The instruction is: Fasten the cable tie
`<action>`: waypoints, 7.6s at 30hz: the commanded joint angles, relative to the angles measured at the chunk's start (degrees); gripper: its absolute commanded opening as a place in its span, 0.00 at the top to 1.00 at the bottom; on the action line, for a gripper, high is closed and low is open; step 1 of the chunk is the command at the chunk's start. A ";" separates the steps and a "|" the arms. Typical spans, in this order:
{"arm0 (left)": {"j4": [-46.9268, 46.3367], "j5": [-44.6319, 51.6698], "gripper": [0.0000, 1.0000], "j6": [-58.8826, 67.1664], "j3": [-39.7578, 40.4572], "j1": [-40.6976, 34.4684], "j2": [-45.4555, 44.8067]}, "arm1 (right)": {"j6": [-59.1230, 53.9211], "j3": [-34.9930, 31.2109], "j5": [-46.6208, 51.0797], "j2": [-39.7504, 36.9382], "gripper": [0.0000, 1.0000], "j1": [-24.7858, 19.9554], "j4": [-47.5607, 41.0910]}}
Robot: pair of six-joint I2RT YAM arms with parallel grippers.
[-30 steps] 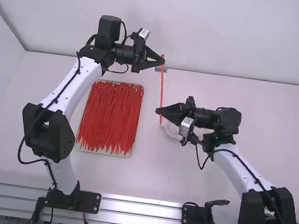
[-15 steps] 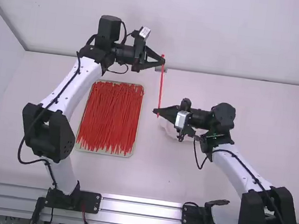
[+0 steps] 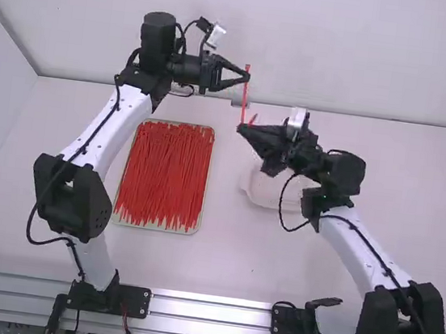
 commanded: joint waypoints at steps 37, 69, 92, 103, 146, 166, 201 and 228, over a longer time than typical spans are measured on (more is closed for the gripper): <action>-1.16 9.55 0.98 24.87 -0.15 1.03 0.20 | 32.52 6.05 -8.68 -0.83 1.00 1.31 -12.59; -0.85 17.07 0.98 49.03 -3.76 -0.07 0.20 | 41.07 6.10 0.02 -0.81 1.00 3.19 -23.47; -0.63 17.07 0.98 49.03 -3.76 -1.88 0.20 | 40.46 6.10 5.70 -0.81 1.00 2.80 -24.98; -0.90 17.07 0.98 49.03 -3.91 -2.60 0.20 | 40.65 6.10 5.70 -0.81 1.00 2.78 -24.96; -0.87 17.09 0.99 54.21 -4.66 -3.82 0.20 | 52.00 6.21 3.98 -0.83 1.00 -0.57 -20.17; -1.33 17.09 0.99 61.31 -6.47 -5.31 0.20 | 53.29 6.75 0.96 -0.81 1.00 -3.28 -18.75; 0.66 17.11 0.99 67.04 -8.09 -5.51 -1.31 | 47.63 6.75 0.92 -0.81 1.00 -5.44 -23.04; -13.66 17.11 0.99 84.61 -8.13 -6.47 -2.19 | 46.97 7.69 1.53 -0.81 1.00 -7.41 -23.08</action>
